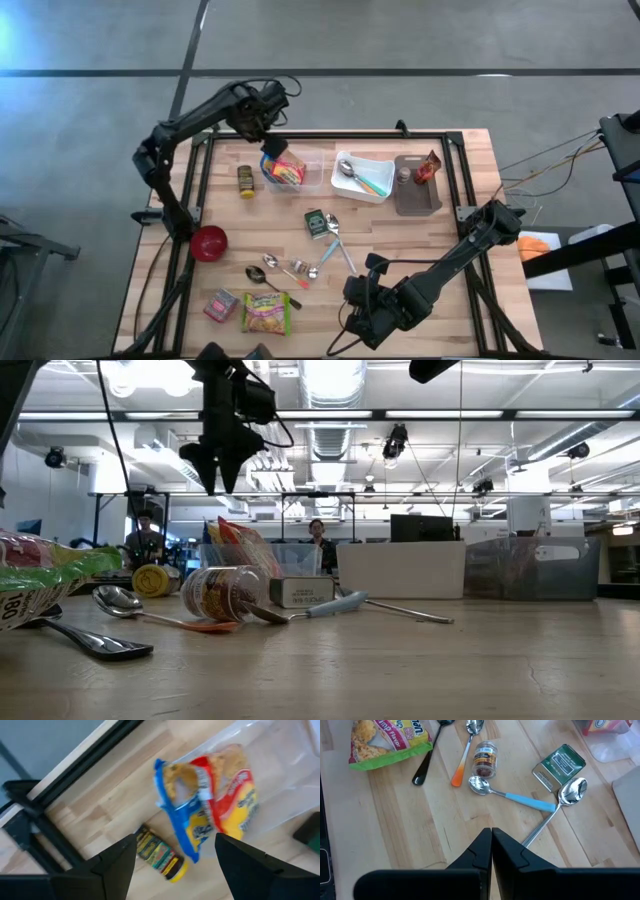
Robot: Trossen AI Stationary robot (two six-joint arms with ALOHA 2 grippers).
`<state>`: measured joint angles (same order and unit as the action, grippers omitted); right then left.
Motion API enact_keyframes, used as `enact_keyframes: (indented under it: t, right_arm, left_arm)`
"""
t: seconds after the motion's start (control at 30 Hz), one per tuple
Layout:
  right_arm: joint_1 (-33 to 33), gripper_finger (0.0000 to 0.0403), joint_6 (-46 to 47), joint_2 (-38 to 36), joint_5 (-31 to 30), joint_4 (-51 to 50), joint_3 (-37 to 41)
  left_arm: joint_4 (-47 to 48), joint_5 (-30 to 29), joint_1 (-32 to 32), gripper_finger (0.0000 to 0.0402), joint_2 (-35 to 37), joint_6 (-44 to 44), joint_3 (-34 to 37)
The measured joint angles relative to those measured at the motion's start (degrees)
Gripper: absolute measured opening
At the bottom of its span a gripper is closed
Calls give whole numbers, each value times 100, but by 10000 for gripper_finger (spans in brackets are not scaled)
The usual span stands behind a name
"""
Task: Pick & Place Food Item
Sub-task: Put the yellow seasoning can into the black bin
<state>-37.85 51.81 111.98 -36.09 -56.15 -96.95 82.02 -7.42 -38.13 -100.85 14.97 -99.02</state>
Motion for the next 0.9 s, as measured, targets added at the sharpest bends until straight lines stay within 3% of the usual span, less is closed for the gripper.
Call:
enact_keyframes:
  t: [0.3, 0.57, 0.9]
  right_arm:
    - [-4, 8, 2, 0, 4, -9, 0]
    - [-4, 8, 24, 0, 4, -5, 0]
    - [-2, 8, 24, 0, 4, 4, 0]
  left_arm:
    - [127, -14, -406, 272, 353, -62, 400]
    - [-984, 142, -704, 272, 816, 138, 1522]
    - [-1675, 381, -1139, 272, 979, 247, 2488]
